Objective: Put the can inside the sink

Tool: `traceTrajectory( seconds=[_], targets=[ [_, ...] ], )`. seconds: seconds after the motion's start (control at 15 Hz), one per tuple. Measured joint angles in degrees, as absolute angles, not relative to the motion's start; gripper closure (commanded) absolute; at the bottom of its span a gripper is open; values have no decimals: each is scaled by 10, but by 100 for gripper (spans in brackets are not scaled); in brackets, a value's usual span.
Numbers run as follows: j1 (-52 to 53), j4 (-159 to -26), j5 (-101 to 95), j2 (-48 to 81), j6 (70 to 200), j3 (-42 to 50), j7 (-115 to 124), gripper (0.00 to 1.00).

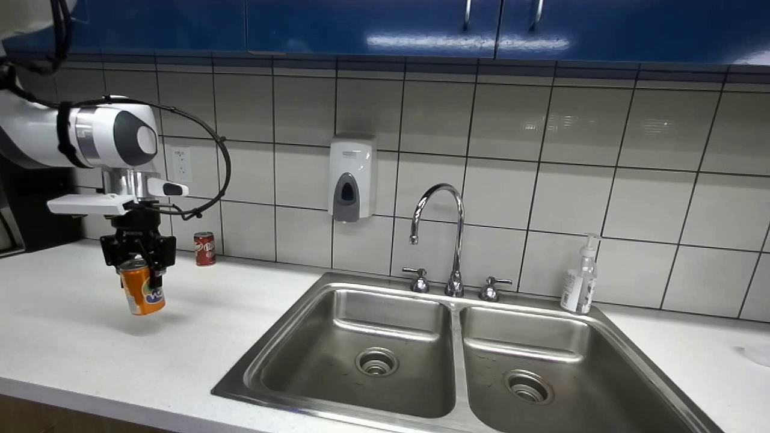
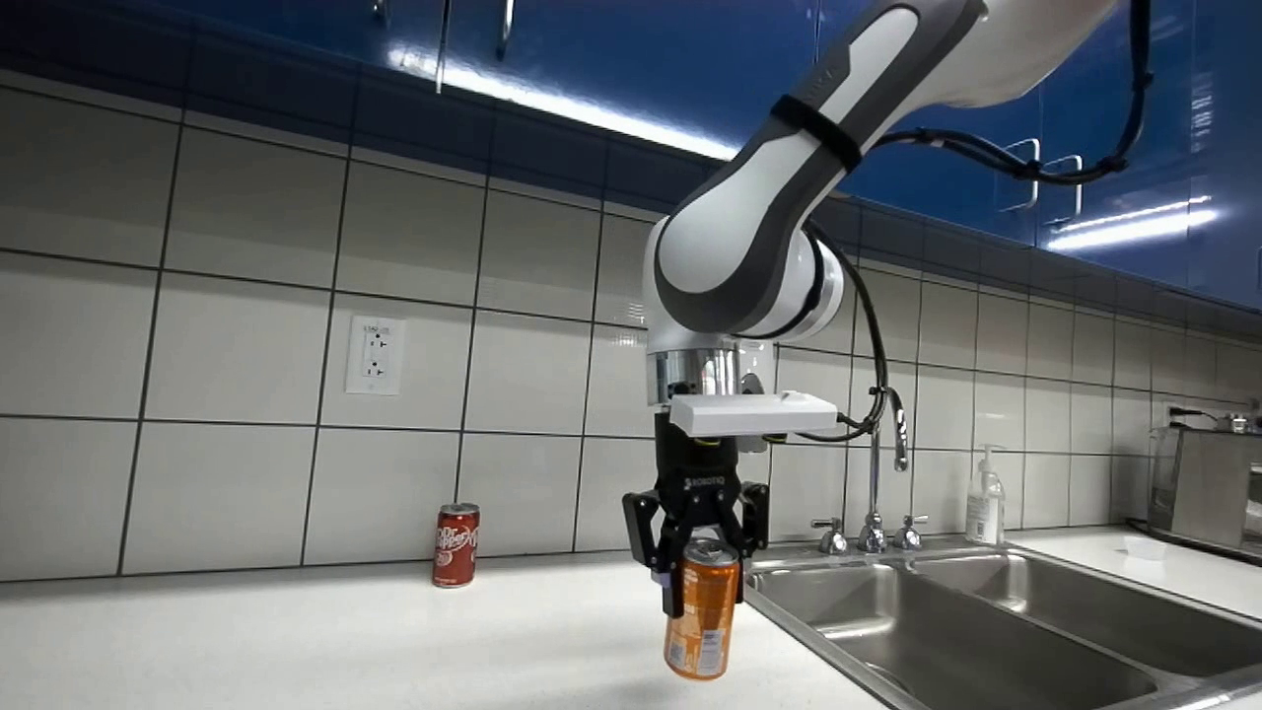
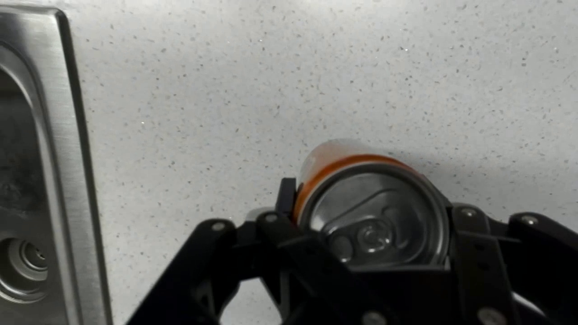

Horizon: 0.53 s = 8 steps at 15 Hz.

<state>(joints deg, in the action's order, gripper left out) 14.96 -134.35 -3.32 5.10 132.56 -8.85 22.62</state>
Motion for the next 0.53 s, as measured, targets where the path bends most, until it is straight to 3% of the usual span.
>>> traceTrajectory(
  seconds=[0.53],
  targets=[
    [86,-1412,-33,-6,1337,-46,211,61]
  ],
)
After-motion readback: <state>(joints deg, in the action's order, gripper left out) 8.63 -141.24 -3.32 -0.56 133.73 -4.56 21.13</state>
